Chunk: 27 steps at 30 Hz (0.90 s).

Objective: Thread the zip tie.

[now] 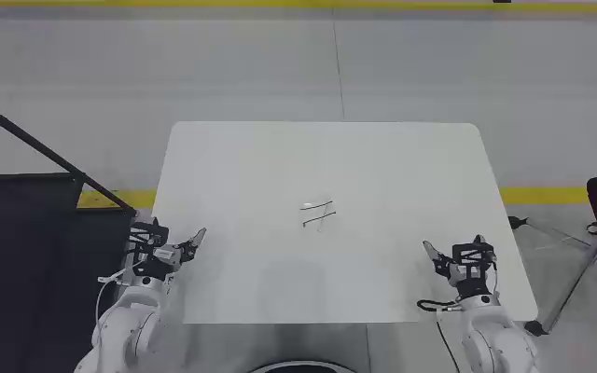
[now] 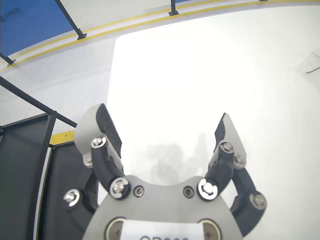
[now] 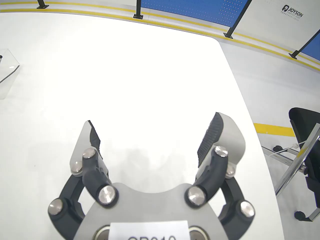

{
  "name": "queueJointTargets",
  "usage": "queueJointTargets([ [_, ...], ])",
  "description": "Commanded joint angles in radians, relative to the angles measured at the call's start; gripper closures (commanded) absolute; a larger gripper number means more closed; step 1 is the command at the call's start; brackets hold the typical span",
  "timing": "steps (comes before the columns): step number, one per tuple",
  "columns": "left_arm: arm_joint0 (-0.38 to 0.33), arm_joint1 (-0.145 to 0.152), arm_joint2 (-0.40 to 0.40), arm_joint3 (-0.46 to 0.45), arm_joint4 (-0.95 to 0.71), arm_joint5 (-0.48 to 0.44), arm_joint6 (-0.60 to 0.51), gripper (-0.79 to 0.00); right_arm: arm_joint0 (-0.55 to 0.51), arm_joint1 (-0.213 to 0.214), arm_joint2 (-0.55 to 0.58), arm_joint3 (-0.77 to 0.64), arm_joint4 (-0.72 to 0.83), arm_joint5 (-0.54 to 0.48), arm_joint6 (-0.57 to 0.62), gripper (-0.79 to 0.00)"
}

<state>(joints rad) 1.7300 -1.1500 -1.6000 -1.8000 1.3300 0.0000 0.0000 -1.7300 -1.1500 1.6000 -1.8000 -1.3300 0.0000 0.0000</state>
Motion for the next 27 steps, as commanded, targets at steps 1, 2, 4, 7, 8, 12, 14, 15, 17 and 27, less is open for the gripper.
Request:
queueJointTargets([
  [1,0.0,0.0,0.0,0.0,0.0,0.0,0.0,-0.784,0.0,0.0,0.0,0.0,0.0,0.0,0.0,-0.785],
  [2,0.0,0.0,0.0,0.0,0.0,0.0,0.0,-0.784,0.0,0.0,0.0,0.0,0.0,0.0,0.0,-0.785],
  [4,0.0,0.0,0.0,0.0,0.0,0.0,0.0,-0.784,0.0,0.0,0.0,0.0,0.0,0.0,0.0,-0.785],
  [7,0.0,0.0,0.0,0.0,0.0,0.0,0.0,-0.784,0.0,0.0,0.0,0.0,0.0,0.0,0.0,-0.784],
  [8,0.0,0.0,0.0,0.0,0.0,0.0,0.0,-0.785,0.0,0.0,0.0,0.0,0.0,0.0,0.0,-0.784],
  [12,0.0,0.0,0.0,0.0,0.0,0.0,0.0,-0.784,0.0,0.0,0.0,0.0,0.0,0.0,0.0,-0.785],
  [14,0.003,0.002,0.006,-0.003,0.014,-0.039,0.013,-0.785,0.0,0.0,-0.001,0.0,0.001,-0.002,0.001,-0.785],
  [15,0.009,0.004,0.001,-0.001,0.029,-0.073,0.036,-0.785,0.003,0.0,-0.003,0.001,0.002,-0.018,0.008,-0.785],
  [17,0.015,0.003,-0.009,0.004,0.001,-0.079,0.06,-0.785,0.014,0.001,-0.003,-0.001,0.019,-0.064,0.029,-0.785],
  [27,0.021,0.005,-0.065,0.012,-0.188,-0.272,0.095,-0.785,0.137,0.014,0.003,0.018,0.271,-0.413,0.276,-0.785],
])
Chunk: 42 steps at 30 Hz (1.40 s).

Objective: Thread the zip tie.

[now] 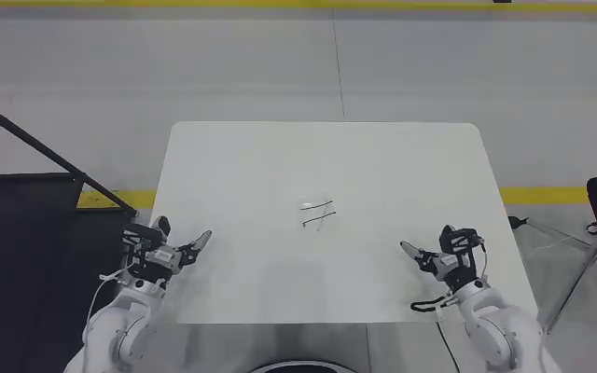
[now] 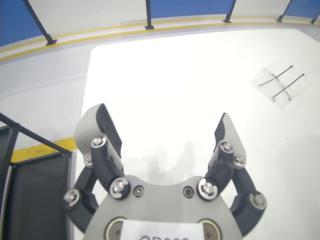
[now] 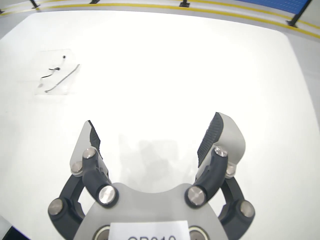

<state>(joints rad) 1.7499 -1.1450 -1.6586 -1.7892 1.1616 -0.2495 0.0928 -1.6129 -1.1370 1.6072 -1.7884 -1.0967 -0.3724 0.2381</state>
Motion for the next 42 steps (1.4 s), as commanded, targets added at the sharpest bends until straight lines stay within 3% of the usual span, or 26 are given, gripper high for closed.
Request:
queueJointTargets([
  [1,0.002,0.001,-0.012,0.003,-0.034,-0.042,0.004,-0.785,0.04,0.003,-0.008,0.015,0.073,-0.074,0.072,-0.785],
  [7,0.007,0.005,-0.038,0.007,-0.063,-0.11,0.004,-0.785,0.167,0.011,-0.061,0.089,0.301,-0.274,0.268,-0.785],
  [10,0.009,0.005,-0.041,0.008,-0.06,-0.108,-0.015,-0.785,0.234,0.016,-0.095,0.172,0.491,-0.37,0.38,-0.785],
  [25,0.009,0.005,-0.041,0.008,-0.06,-0.108,-0.015,-0.785,0.252,0.018,-0.091,0.184,0.508,-0.362,0.404,-0.785],
  [28,0.018,0.01,-0.047,0.013,-0.047,-0.217,0.027,-0.785,0.258,0.018,-0.117,0.18,0.52,-0.336,0.411,-0.785],
  [39,0.043,0.014,-0.066,0.018,-0.005,-0.287,0.122,-0.785,0.577,0.008,-0.284,0.439,0.847,-0.225,0.745,-0.785],
  [42,0.044,0.014,-0.067,0.018,-0.005,-0.288,0.125,-0.785,0.649,0.002,-0.326,0.515,0.887,-0.221,0.788,-0.785],
])
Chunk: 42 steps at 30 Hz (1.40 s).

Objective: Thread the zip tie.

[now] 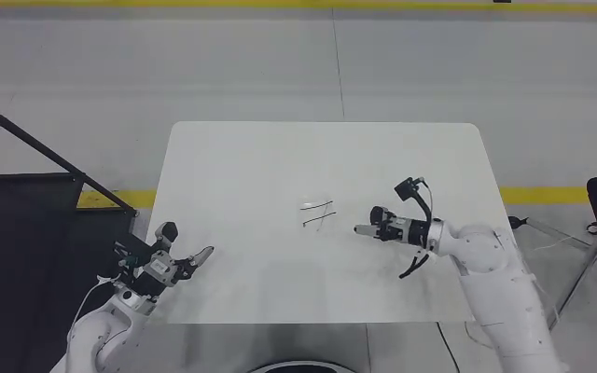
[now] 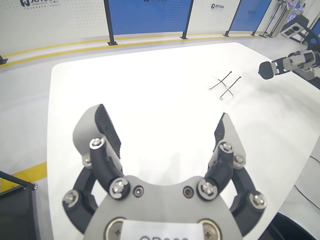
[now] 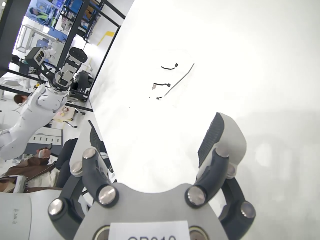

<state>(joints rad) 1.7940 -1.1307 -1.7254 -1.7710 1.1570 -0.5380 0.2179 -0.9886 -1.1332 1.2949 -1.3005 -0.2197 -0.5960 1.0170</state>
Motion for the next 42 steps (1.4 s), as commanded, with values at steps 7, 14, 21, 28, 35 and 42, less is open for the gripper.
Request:
queueJointTargets([
  [7,0.0,0.0,0.0,0.0,0.0,0.0,0.0,-0.785,0.147,-0.021,-0.112,0.154,0.042,0.029,0.05,-0.717],
  [14,0.0,0.0,0.0,0.0,0.0,0.0,0.0,-0.785,0.226,-0.036,-0.184,0.226,0.039,0.048,0.066,-0.665],
  [21,0.0,0.0,0.0,0.0,0.0,0.0,0.0,-0.785,0.286,-0.052,-0.246,0.28,0.04,0.085,0.082,-0.489],
  [28,0.0,0.0,0.0,0.0,0.0,0.0,0.0,-0.785,0.337,-0.067,-0.295,0.335,0.05,0.099,0.082,-0.446],
  [35,0.0,0.0,0.0,0.0,0.0,0.0,0.0,-0.785,0.371,-0.081,-0.335,0.375,0.058,0.102,0.079,-0.369],
  [42,0.0,0.0,0.0,0.0,0.0,0.0,0.0,-0.785,0.4,-0.093,-0.363,0.42,0.071,0.1,0.082,-0.326],
])
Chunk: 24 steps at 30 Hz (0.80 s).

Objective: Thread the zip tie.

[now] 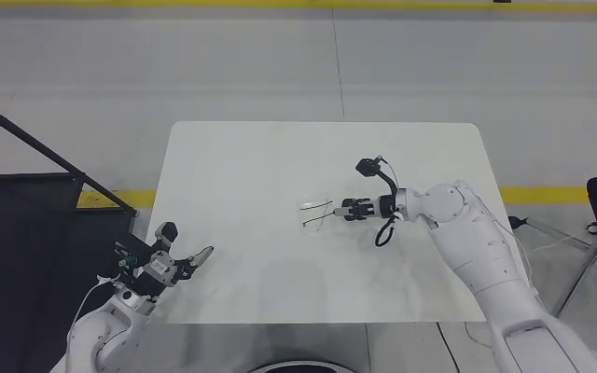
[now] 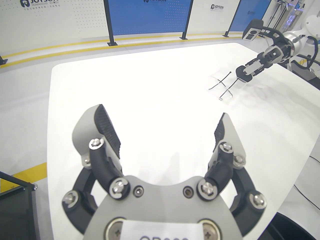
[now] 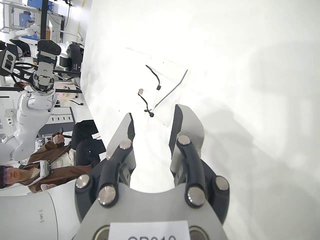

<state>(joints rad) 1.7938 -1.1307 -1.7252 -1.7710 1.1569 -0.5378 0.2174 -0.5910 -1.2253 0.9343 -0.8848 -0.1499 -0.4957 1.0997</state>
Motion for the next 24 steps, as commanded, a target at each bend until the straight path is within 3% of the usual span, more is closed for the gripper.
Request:
queueJointTargets([
  [1,0.0,0.0,0.0,0.0,0.0,0.0,0.0,-0.785,0.008,-0.003,-0.007,0.012,0.003,-0.003,0.001,-0.323],
  [17,0.0,0.0,0.0,0.0,0.0,0.0,0.0,-0.785,0.054,-0.028,-0.058,0.081,0.031,-0.016,0.004,-0.256],
  [24,0.0,0.0,0.0,0.0,0.0,0.0,0.0,-0.785,0.066,-0.035,-0.072,0.107,0.04,-0.03,0.005,-0.169],
])
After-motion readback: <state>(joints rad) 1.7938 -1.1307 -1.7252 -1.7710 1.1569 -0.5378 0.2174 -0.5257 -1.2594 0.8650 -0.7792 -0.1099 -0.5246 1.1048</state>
